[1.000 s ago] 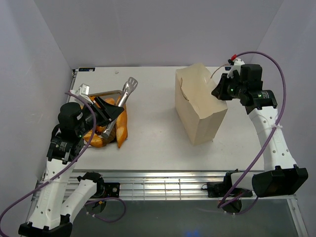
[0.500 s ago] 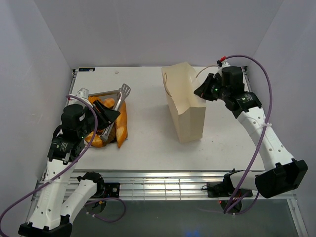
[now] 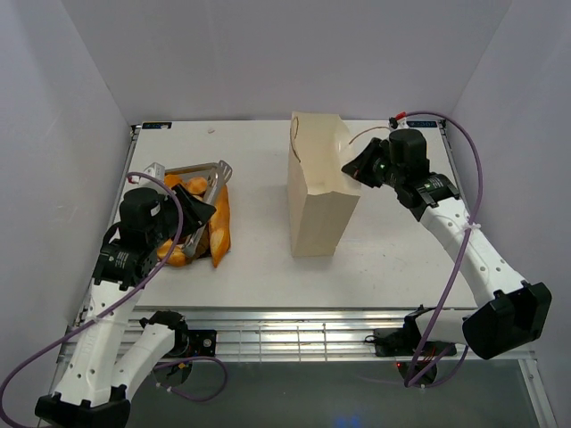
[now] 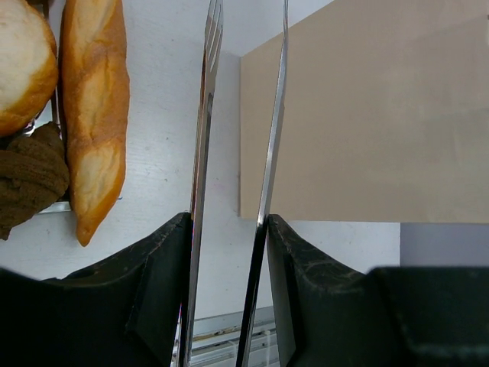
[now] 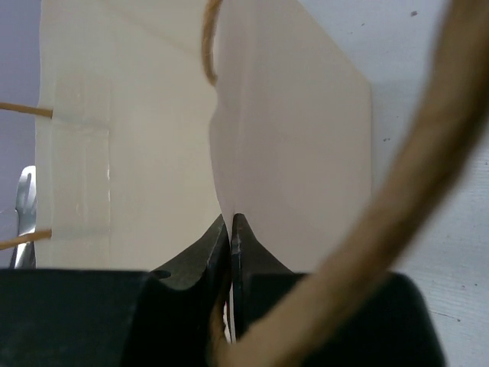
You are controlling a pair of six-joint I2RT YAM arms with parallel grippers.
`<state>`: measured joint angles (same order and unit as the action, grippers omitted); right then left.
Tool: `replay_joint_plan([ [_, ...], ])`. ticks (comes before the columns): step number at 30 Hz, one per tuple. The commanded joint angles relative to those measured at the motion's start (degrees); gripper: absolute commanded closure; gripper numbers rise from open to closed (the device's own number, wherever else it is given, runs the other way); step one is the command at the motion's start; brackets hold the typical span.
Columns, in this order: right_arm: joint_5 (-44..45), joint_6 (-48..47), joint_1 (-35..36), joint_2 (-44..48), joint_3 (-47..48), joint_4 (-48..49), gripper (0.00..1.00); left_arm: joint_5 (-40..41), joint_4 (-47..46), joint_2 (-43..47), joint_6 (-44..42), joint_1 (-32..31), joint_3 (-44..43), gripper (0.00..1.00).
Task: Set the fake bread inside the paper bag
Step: Move the paper bag to the center of the board.
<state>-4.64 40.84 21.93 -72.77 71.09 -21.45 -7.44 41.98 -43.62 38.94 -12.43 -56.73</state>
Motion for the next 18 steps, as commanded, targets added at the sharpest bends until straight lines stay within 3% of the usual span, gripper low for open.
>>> replay_joint_plan([
  [1, 0.3, 1.1, 1.4, 0.8, -1.4, 4.6, 0.89, 2.4, -0.6, 0.1, -1.0, 0.4, 1.4, 0.46],
  [11, 0.5, -1.2, 2.8, 0.5, -1.1, 4.4, 0.88, 6.2, -0.5, -7.6, -4.5, 0.3, 1.5, 0.44],
  [18, 2.1, -3.2, 2.8, 1.8, -1.6, 3.3, 0.88, 10.6, 1.1, -6.6, -5.6, 0.2, 5.0, 0.37],
])
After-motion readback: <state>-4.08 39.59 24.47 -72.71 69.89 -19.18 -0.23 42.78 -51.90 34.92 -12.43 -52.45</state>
